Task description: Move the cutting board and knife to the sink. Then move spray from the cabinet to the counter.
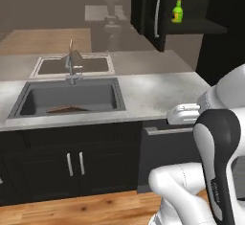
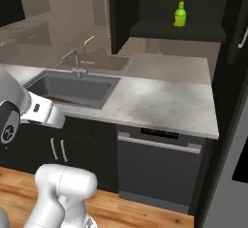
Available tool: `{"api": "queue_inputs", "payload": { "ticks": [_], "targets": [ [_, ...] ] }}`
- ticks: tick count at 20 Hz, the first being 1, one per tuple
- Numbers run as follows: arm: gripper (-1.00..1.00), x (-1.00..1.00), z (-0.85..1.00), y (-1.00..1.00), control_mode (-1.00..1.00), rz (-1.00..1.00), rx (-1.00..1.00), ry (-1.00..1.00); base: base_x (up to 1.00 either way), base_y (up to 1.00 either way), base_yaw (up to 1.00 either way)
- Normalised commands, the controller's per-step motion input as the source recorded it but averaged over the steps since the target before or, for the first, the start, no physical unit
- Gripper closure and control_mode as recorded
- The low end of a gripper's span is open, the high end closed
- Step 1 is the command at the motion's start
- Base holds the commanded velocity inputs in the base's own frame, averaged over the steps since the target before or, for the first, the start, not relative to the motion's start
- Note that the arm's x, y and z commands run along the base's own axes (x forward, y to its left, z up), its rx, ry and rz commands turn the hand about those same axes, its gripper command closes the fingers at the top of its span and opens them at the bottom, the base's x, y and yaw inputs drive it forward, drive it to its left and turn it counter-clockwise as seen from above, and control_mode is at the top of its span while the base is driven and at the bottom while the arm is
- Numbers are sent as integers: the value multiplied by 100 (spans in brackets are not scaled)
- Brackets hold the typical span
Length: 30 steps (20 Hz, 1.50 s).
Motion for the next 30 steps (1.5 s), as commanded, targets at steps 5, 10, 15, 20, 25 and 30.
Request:
{"api": "queue_inputs", "payload": {
  "ticks": [5,10,15,20,25,30],
  "targets": [
    [-100,0,0,0,100,0,0,0,22,-81,-1],
    [-100,0,0,0,100,0,0,0,37,-55,-5],
    [-100,0,0,0,100,0,0,0,37,-41,-7],
    [-100,0,0,0,100,0,0,0,55,-14,-6],
    [-100,0,0,0,100,0,0,0,49,-17,-6],
    [-100,0,0,0,100,0,0,0,50,-27,-5]
  ]
}}
